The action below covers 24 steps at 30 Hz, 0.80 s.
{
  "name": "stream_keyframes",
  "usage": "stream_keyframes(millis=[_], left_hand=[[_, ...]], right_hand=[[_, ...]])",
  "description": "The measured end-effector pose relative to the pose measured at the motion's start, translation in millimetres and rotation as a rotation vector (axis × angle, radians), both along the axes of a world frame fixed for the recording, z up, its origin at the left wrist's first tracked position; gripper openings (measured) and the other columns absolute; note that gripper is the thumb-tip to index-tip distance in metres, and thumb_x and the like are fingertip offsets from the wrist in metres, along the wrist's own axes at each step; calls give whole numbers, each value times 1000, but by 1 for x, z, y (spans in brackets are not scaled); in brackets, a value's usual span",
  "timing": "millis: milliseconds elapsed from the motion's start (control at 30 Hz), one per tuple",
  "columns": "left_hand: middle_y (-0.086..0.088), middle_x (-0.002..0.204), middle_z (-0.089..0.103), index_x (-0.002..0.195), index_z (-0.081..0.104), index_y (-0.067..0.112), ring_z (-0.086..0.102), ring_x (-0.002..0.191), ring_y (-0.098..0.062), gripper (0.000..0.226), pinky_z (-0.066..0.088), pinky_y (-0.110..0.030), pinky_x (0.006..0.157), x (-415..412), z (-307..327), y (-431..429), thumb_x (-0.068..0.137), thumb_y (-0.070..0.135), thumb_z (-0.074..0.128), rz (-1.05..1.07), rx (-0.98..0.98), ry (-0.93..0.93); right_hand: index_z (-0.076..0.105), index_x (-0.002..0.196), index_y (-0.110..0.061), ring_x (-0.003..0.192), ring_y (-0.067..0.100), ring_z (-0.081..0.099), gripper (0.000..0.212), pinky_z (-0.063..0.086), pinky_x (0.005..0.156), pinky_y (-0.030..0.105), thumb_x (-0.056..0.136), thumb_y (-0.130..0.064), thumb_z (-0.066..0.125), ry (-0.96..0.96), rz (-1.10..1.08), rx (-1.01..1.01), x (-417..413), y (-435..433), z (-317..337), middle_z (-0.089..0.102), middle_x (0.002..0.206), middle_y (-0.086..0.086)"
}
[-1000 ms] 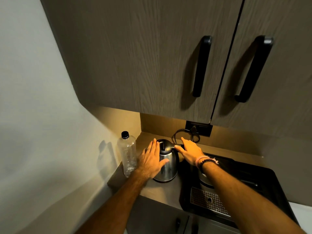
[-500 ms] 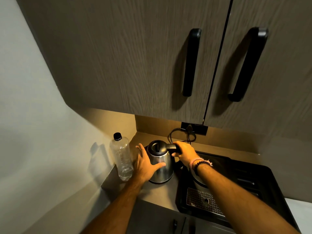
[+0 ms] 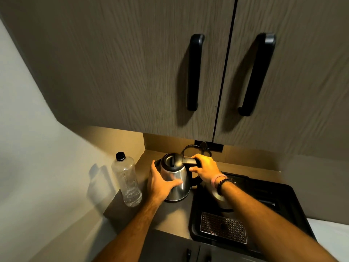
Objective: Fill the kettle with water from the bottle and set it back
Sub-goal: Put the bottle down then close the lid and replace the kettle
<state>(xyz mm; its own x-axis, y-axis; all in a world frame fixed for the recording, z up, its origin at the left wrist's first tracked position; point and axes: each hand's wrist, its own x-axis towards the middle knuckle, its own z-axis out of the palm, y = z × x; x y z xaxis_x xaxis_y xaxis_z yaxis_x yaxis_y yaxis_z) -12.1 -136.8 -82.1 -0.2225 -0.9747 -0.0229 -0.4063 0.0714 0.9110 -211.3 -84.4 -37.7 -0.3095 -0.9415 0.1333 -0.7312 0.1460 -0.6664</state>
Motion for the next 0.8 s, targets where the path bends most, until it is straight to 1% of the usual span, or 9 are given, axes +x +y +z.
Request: stream_keyframes(millis=[67, 167, 300, 367, 467, 500, 600, 633, 800], left_hand=[[-10, 154, 35, 155, 8, 25, 37, 138, -31, 145, 38, -45, 107, -11, 15, 2, 43, 42, 98, -50, -37, 6], [-10, 155, 34, 154, 6, 27, 35, 139, -32, 144, 37, -47, 108, -35, 36, 12, 43, 47, 97, -106, -68, -3], [-13, 151, 37, 154, 6, 30, 36, 138, -34, 143, 37, -49, 108, -72, 49, 39, 44, 52, 95, -174, -59, -35], [-12, 150, 40, 153, 7, 29, 37, 137, -33, 143, 37, -48, 108, -89, 49, 51, 43, 50, 95, -201, -50, -15], [-10, 152, 37, 153, 8, 27, 36, 139, -31, 144, 37, -50, 112, -111, 43, 70, 41, 49, 96, -270, -14, 5], [-9, 153, 37, 153, 9, 27, 36, 139, -30, 144, 37, -50, 112, -120, 40, 76, 40, 50, 95, -290, -9, 2], [-7, 153, 37, 153, 11, 26, 37, 139, -30, 143, 38, -50, 111, -130, 36, 84, 39, 54, 94, -306, -13, -12], [-8, 154, 36, 153, 11, 25, 37, 139, -30, 143, 37, -50, 111, -134, 35, 85, 40, 54, 93, -312, -20, -24], [-8, 154, 36, 153, 11, 21, 35, 140, -31, 141, 36, -51, 112, -138, 30, 91, 44, 53, 94, -335, -30, -57]], right_hand=[[67, 109, -16, 100, 21, 62, 36, 40, 81, 27, 75, -22, 78, 9, -27, -38, -13, 11, 14, 70, 107, 5], [68, 108, -15, 96, 20, 62, 35, 44, 83, 31, 75, -21, 78, 28, -57, -63, -37, 33, 33, 71, 104, 5], [69, 101, -13, 89, 20, 63, 29, 50, 82, 34, 74, -13, 78, -13, -115, -82, -68, 70, 47, 70, 96, 6], [69, 100, -15, 86, 18, 63, 27, 48, 77, 30, 75, -14, 77, -21, -153, -70, -82, 86, 46, 69, 93, 4], [68, 100, -19, 87, 16, 63, 25, 45, 69, 17, 77, -13, 76, -53, -208, -37, -101, 111, 38, 68, 93, 2], [67, 101, -20, 88, 15, 63, 26, 46, 70, 16, 78, -13, 76, -61, -226, -27, -108, 119, 34, 68, 94, 1], [68, 106, -20, 93, 18, 63, 29, 51, 84, 31, 78, -16, 76, -62, -263, -6, -118, 130, 27, 69, 100, 2], [68, 107, -19, 94, 18, 63, 30, 51, 85, 33, 78, -16, 76, -65, -273, -5, -122, 132, 26, 69, 100, 2], [67, 108, -21, 95, 19, 64, 31, 51, 83, 33, 78, -19, 76, -73, -282, 17, -128, 140, 14, 70, 101, 2]])
